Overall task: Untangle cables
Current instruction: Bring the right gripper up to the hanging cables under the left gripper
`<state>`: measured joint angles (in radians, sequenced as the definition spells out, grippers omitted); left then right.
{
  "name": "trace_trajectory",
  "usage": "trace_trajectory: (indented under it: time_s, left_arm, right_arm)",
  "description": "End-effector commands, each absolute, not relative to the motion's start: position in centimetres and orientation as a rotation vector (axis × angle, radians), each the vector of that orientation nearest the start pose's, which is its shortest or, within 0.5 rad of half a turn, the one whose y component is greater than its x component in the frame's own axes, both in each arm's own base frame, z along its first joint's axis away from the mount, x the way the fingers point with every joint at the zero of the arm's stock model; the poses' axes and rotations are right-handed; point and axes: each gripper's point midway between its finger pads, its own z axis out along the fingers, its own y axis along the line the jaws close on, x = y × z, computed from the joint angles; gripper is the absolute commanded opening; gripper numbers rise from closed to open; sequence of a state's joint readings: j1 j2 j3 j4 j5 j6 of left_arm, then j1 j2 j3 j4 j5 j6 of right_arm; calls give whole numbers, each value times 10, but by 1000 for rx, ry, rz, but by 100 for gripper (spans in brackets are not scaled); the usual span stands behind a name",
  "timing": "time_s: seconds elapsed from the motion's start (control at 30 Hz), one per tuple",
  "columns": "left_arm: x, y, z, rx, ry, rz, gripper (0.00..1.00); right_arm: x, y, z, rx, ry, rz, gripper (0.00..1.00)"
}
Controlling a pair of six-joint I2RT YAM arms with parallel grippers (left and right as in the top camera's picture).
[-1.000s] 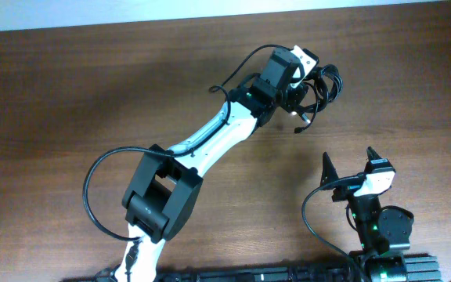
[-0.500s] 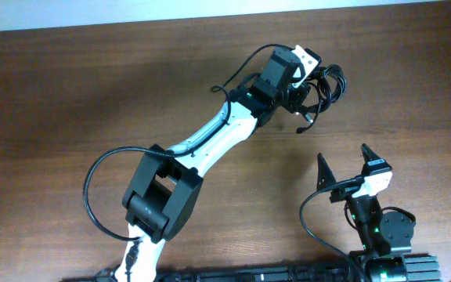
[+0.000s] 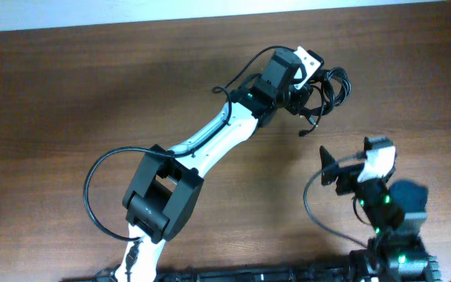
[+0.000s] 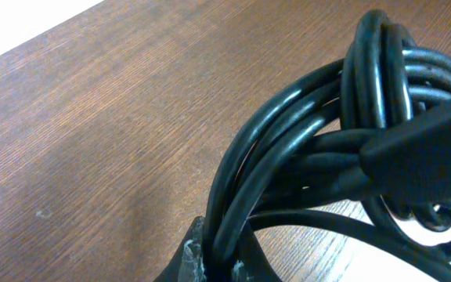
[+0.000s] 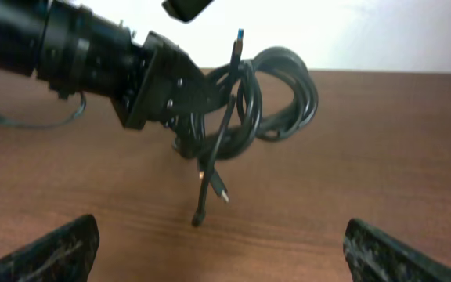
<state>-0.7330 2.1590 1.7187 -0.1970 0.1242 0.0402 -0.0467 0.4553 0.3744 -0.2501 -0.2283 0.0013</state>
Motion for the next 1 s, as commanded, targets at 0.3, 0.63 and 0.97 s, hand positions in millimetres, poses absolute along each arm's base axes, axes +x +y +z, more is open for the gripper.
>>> trace_trajectory:
  time_s: [0.3,0.63,0.97]
  left_arm:
    - [438,-429,156,902,2028,-554,0]
    - [443,-419,154,889,2055,-540,0]
    - [427,-426,149,1084,1987,-562,0]
  right_arm:
    - [309,49,195,-169,2184,400,98]
    - [309,54,193,-152,2194,446,99]
    - [312,35,187,-60,2225,339,99]
